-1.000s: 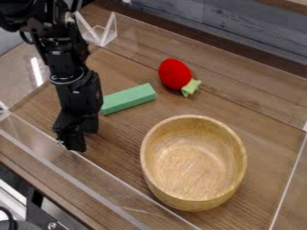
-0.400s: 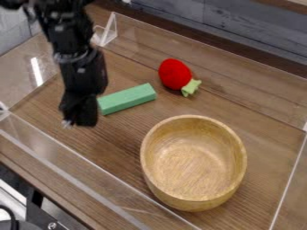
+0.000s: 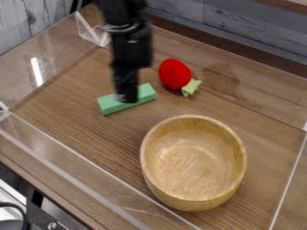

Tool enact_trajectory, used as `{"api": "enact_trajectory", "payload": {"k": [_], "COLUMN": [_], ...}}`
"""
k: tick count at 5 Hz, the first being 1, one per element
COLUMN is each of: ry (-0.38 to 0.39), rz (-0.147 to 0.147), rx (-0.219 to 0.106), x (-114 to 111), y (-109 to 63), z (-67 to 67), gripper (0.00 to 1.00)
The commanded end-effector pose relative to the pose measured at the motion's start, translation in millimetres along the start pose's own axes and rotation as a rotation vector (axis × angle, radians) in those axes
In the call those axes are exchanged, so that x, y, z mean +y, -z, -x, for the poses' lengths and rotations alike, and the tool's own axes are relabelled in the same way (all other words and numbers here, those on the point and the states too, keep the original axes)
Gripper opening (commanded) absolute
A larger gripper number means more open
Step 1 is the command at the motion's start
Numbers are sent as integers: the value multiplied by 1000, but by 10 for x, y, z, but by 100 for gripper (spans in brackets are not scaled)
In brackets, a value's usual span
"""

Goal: Move the red object to the right side of the table

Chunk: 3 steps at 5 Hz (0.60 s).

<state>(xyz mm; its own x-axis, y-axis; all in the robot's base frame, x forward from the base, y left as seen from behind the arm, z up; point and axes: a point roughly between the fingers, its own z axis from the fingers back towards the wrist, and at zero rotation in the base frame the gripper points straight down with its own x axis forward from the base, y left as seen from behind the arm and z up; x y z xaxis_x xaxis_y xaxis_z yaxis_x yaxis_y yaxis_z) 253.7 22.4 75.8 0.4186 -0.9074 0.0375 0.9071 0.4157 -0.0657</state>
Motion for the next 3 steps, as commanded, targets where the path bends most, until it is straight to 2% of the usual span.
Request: {"api": "enact_trajectory", "payload": {"k": [1, 2, 3], "ry": [30, 58, 89], "rz": [-61, -63, -60], "rx": [-20, -18, -18], "x": [94, 117, 134], "y": [-114, -24, 99], "z": [-397, -741, -975], "gripper": [0, 0, 0]}}
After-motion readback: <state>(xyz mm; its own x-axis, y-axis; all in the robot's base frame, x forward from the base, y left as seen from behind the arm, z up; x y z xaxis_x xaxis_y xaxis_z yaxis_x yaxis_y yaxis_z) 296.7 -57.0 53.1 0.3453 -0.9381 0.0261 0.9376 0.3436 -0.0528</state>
